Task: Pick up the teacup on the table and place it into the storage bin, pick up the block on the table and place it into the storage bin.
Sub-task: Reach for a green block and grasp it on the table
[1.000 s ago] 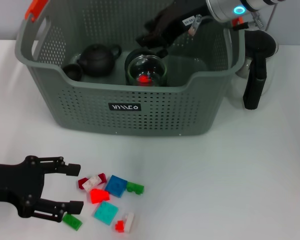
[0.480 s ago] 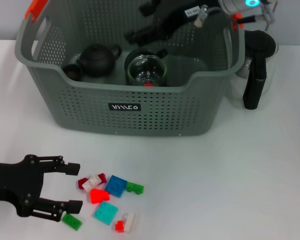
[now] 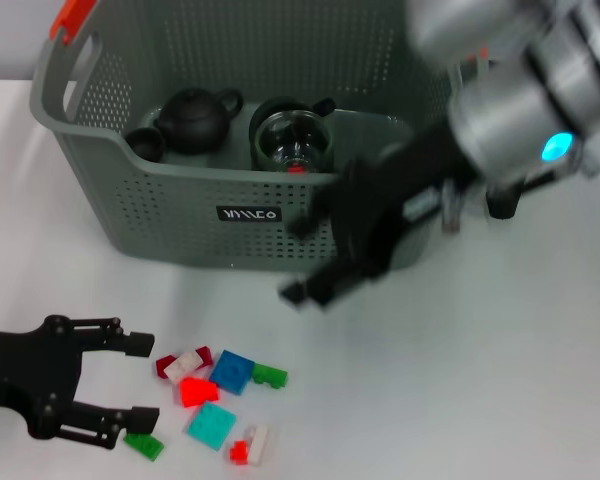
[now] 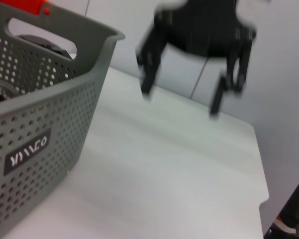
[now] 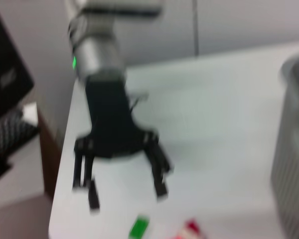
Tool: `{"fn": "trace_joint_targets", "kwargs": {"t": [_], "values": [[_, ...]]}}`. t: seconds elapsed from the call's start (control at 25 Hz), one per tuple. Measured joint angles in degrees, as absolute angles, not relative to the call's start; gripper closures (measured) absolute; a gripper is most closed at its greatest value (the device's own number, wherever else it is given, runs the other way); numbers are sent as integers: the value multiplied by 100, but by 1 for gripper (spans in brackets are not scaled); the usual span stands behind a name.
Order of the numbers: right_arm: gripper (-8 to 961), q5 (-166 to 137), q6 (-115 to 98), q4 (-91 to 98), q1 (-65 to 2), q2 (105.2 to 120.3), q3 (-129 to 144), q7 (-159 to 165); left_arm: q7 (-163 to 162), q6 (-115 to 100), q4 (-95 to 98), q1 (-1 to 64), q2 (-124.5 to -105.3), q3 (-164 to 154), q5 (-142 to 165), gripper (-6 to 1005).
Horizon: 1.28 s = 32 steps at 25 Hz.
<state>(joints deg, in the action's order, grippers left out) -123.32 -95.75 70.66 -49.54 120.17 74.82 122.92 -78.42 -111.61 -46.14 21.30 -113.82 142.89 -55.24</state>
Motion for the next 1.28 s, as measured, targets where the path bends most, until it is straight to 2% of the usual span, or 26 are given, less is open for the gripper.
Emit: {"fn": "trace_joint_targets", "kwargs": {"t": [0.72, 1.28], "values": [[189, -12570, -7284, 5193, -5909, 12109, 10880, 13025, -7809, -11142, -4614, 2126, -11382, 14291, -5455, 108], [195, -12316, -6232, 4918, -5926, 12177, 11785, 13123, -7799, -11134, -4570, 2145, -11383, 14313, -5458, 109]]}}
